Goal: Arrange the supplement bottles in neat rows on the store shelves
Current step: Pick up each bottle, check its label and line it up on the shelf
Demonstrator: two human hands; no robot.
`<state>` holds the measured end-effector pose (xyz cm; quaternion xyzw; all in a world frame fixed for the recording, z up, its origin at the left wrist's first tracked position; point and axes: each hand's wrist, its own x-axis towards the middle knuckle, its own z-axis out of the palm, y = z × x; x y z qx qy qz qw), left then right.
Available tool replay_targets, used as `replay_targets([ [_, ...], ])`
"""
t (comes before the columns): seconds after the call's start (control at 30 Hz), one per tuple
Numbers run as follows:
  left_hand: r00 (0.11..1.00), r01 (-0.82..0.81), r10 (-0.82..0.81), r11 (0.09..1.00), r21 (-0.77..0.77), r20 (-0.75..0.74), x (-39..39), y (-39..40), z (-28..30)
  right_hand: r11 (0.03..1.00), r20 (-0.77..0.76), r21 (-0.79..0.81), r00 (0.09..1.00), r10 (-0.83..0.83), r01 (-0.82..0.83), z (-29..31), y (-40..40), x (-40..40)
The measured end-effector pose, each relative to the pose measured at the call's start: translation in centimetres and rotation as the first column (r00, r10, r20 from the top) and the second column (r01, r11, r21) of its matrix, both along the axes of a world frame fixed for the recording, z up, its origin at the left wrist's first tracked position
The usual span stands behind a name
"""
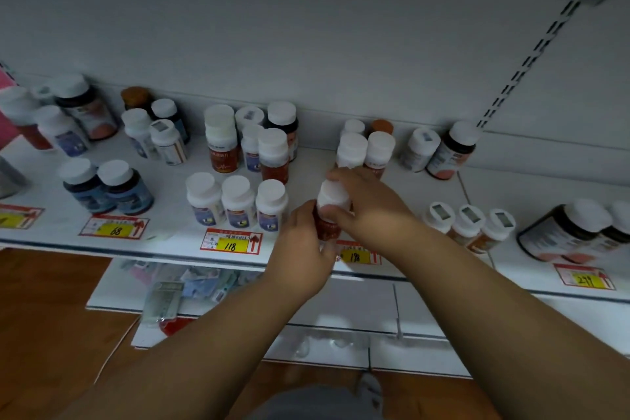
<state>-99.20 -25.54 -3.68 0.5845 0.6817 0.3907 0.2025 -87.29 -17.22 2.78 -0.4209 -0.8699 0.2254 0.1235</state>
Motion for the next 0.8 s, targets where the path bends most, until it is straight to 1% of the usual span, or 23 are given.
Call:
replay_targets([
  [0.2, 1.0, 0.012, -0.012, 1.0, 0.01, 0.009, -0.1, 0.7, 0.3, 1.0, -0.046, 0.02, 0.999, -0.018, 0.019, -0.1, -0.2, -0.1],
  [0.37, 1.0, 0.002, -0.003, 0.999, 0.032, 0.017, 0.1, 1.2, 0.6, 0.999, -0.033, 0.03, 0.999, -0.015, 0.016, 0.0, 0.4, 0.5],
  [0.4, 1.0, -0.004, 0.003, 0.999, 0.049, 0.008, 0.1, 1.3, 0.8, 0.997, -0.06, 0.064, 0.997, -0.042, 0.046, 0.3, 0.8, 0.7],
  [0.5, 0.995, -0.074, 0.081, 0.991, 0.108, -0.063, 0.2, 1.6, 1.9, 0.956, -0.155, 0.253, 0.981, -0.115, 0.152, 1.8, 3.2, 1.6],
  [0.53, 0.99, -0.087, 0.101, 0.987, 0.137, -0.101, 0.3, 1.8, 2.5, 0.94, -0.146, 0.291, 0.98, -0.138, 0.176, 2.4, 4.3, 1.9],
  [0.57, 0.984, -0.079, 0.105, 0.982, 0.174, -0.144, 0.4, 2.1, 3.2, 0.932, -0.104, 0.308, 0.98, -0.169, 0.194, 2.8, 5.5, 2.3],
  [0.63, 0.967, -0.011, 0.07, 0.972, 0.233, -0.246, 0.5, 2.8, 4.4, 0.942, 0.065, 0.278, 0.974, -0.215, 0.19, 3.2, 7.5, 2.7],
  [0.67, 0.952, 0.034, 0.034, 0.976, 0.216, -0.304, 0.4, 3.3, 4.9, 0.955, 0.131, 0.238, 0.968, -0.212, 0.177, 3.2, 8.0, 2.7],
  [0.7, 0.934, 0.071, -0.012, 0.986, 0.154, -0.358, 0.4, 3.7, 5.5, 0.967, 0.156, 0.192, 0.968, -0.197, 0.165, 3.0, 8.3, 2.8],
  [0.73, 0.911, 0.1, -0.067, 0.993, 0.061, -0.406, 0.4, 4.2, 5.9, 0.974, 0.148, 0.161, 0.972, -0.183, 0.159, 2.7, 8.3, 2.7],
  [0.8, 0.847, 0.133, -0.183, 0.982, -0.134, -0.5, 0.3, 5.0, 6.4, 0.974, 0.105, 0.164, 0.979, -0.173, 0.155, 2.1, 8.4, 2.8],
])
